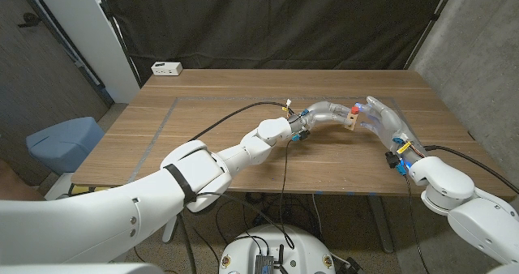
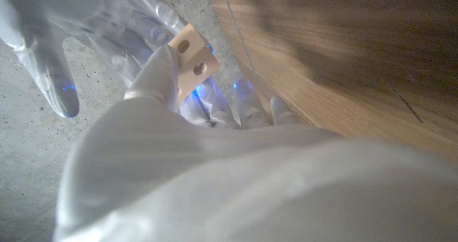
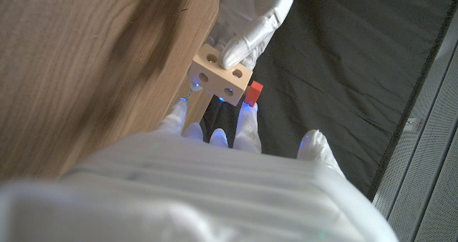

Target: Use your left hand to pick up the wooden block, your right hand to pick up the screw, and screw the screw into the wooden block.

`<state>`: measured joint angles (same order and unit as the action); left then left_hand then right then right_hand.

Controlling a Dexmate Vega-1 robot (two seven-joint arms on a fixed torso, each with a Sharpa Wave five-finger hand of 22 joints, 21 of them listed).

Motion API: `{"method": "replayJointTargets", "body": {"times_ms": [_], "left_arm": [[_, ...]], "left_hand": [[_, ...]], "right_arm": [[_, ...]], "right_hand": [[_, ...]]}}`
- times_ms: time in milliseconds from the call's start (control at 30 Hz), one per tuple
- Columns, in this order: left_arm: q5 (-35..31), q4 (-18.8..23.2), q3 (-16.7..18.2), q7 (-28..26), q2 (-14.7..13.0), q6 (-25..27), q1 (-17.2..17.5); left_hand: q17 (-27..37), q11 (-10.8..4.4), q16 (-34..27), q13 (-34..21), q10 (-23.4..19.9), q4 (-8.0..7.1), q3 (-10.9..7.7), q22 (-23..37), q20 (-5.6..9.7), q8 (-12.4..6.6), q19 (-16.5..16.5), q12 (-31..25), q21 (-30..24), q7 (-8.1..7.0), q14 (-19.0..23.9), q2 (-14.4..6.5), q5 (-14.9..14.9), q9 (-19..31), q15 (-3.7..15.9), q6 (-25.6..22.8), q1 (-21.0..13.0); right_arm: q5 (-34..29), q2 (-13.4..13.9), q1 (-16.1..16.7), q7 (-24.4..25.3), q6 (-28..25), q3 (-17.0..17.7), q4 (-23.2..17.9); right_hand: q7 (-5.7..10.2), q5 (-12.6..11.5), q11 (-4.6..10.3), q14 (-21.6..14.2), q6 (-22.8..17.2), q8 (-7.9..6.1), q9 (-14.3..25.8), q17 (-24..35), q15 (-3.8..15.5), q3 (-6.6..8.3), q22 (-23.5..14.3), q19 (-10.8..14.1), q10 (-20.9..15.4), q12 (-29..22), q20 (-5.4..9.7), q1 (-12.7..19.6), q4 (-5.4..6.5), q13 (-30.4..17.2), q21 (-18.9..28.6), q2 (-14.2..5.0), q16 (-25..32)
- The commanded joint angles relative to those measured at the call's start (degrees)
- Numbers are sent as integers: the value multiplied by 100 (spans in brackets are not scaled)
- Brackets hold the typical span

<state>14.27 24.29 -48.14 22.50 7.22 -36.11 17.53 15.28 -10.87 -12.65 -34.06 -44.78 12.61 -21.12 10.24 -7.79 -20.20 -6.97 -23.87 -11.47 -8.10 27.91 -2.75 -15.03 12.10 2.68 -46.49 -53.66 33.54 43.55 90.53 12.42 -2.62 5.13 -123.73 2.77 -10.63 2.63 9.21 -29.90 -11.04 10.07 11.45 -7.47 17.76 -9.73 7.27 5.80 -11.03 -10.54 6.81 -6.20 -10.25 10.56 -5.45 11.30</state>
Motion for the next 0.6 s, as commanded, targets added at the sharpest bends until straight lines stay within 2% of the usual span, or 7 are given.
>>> {"method": "replayJointTargets", "body": {"times_ms": [33, 600], "left_arm": [[8, -2, 2, -6, 2, 10, 0], [29, -104, 3, 17, 52, 60, -62]], "left_hand": [[28, -6, -24, -25, -56, -376, -400, 25, -2, -125, -42, -176, -33, 114, 53, -483, -37, 31, 336, -449, 403], [31, 5, -25, -21, -57, -380, -399, 25, -5, -128, -46, -175, -34, 132, 50, -489, -35, 31, 337, -456, 406]], "right_arm": [[14, -9, 50, 13, -13, 30, -32], [13, -17, 116, 36, -78, 72, -99]], "right_hand": [[-10, -21, -13, -54, -66, -31, 21, 14, 0, 41, -9, 31, -69, -42, 8, 18, -2, -12, 41, -48, 53], [-41, -22, 32, -148, -270, -64, 22, 8, 7, 58, -9, 89, -241, -74, -2, 32, -5, -12, 56, -66, 86]]}}
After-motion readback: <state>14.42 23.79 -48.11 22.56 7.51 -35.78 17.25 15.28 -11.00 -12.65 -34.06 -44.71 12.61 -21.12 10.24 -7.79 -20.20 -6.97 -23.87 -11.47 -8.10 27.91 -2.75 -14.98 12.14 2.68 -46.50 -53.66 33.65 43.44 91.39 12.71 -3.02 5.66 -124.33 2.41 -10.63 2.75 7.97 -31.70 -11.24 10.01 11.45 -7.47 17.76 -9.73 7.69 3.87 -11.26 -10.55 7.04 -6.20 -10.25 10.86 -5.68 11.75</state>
